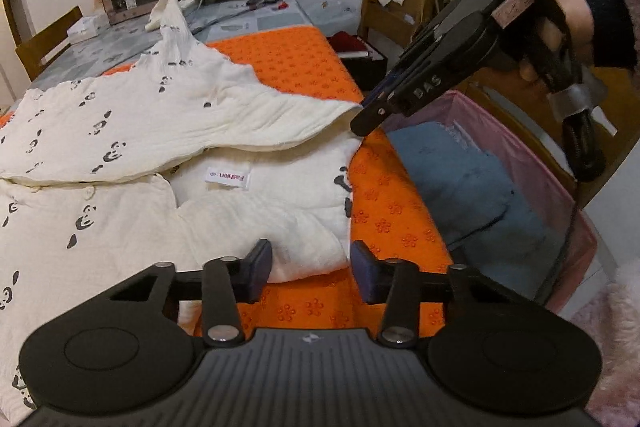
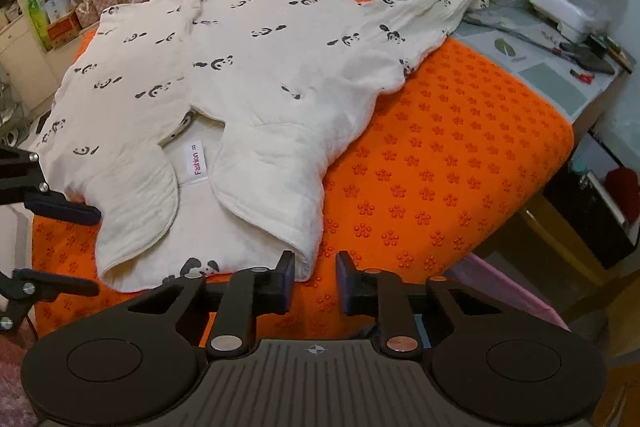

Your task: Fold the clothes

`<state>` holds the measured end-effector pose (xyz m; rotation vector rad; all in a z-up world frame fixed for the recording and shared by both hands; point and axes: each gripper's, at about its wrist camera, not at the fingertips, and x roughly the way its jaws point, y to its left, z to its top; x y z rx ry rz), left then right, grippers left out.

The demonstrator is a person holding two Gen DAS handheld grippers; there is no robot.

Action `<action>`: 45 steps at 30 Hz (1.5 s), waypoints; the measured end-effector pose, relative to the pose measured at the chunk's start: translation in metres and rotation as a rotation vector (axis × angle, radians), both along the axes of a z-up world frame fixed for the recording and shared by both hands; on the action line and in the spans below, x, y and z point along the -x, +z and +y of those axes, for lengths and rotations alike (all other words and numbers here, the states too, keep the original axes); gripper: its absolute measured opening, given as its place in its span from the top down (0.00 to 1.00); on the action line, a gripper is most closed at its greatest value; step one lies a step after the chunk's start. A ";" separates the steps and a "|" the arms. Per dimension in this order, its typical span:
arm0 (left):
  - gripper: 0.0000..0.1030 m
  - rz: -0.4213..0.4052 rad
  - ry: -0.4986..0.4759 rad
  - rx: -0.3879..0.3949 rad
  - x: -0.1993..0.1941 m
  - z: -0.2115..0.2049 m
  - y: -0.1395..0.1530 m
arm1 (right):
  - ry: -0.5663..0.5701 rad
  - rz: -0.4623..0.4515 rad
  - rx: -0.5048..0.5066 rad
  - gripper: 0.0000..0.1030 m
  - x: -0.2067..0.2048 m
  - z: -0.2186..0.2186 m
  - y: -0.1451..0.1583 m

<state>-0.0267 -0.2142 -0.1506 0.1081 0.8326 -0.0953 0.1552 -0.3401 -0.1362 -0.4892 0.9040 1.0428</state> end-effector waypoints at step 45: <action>0.29 -0.132 0.041 0.177 -0.006 0.111 0.051 | -0.068 -0.146 0.151 0.94 -0.035 0.203 0.095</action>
